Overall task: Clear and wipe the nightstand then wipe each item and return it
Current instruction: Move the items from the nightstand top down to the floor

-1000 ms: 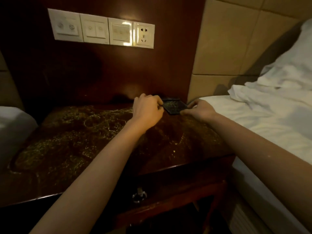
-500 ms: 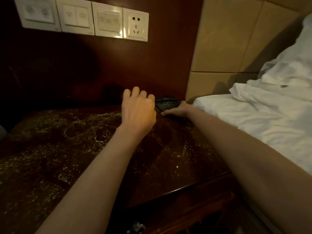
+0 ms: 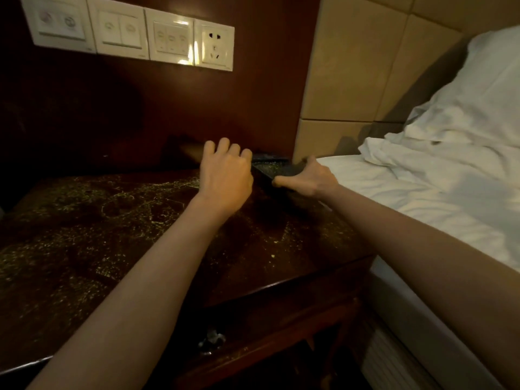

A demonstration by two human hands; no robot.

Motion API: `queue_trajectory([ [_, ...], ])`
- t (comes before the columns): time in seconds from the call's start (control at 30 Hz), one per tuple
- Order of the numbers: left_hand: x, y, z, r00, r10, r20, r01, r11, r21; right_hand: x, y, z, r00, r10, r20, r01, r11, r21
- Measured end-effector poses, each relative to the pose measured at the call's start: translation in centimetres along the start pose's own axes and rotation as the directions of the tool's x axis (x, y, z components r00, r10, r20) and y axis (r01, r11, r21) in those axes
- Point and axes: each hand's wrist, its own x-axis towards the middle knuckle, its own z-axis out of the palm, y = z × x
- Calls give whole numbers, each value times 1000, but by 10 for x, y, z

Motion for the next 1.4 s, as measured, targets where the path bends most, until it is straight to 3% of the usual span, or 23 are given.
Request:
queue_trajectory([
  [0.17, -23, 13, -27, 999, -31, -12, 27, 969, -245, -94, 35, -42, 997, 6, 71, -30, 940, 339],
  [0.27, -58, 31, -49, 995, -90, 37, 94, 815, -572, -151, 59, -56, 999, 28, 15, -32, 916, 400],
  [0.3, -69, 39, -57, 988, -108, 111, 155, 701, -696, -170, 65, -60, 1000, 30, 6, -30, 915, 402],
  [0.37, -91, 58, -70, 944, -104, 313, 329, 334, -883, -208, 76, -66, 1000, 15, -17, -7, 915, 403],
  [0.43, -115, 74, -80, 866, -28, 499, 497, -69, -865, -243, 87, -69, 997, -11, -81, 41, 924, 381],
  [0.47, -128, 82, -83, 841, 10, 540, 530, -208, -822, -262, 92, -70, 991, -27, -128, 71, 932, 355],
  [0.5, -142, 89, -85, 833, 27, 553, 536, -290, -793, -280, 98, -70, 985, -48, -168, 101, 942, 321],
  [0.57, -169, 102, -84, 839, 32, 543, 518, -351, -780, -314, 110, -70, 974, -88, -208, 140, 957, 253],
  [0.7, -222, 129, -74, 809, 81, 583, 568, -363, -738, -361, 150, -51, 979, -106, -173, 128, 985, 116],
  [0.87, -293, 162, -40, 725, 188, 663, 687, -266, -676, -409, 218, -2, 997, -38, -67, 36, 999, -34],
  [0.97, -336, 187, -16, 630, 276, 726, 775, -163, -611, -442, 261, 34, 998, 59, 31, -58, 998, -16],
  [1.1, -391, 213, 22, 507, 353, 786, 825, 65, -561, -483, 302, 77, 983, 131, 128, -127, 991, -41],
  [1.23, -447, 232, 45, 390, 427, 816, 859, 149, -489, -522, 330, 115, 947, 235, 219, -216, 970, -107],
  [1.4, -503, 256, 67, 260, 417, 871, 882, 265, -390, -564, 362, 159, 934, 288, 212, -271, 957, -103],
])
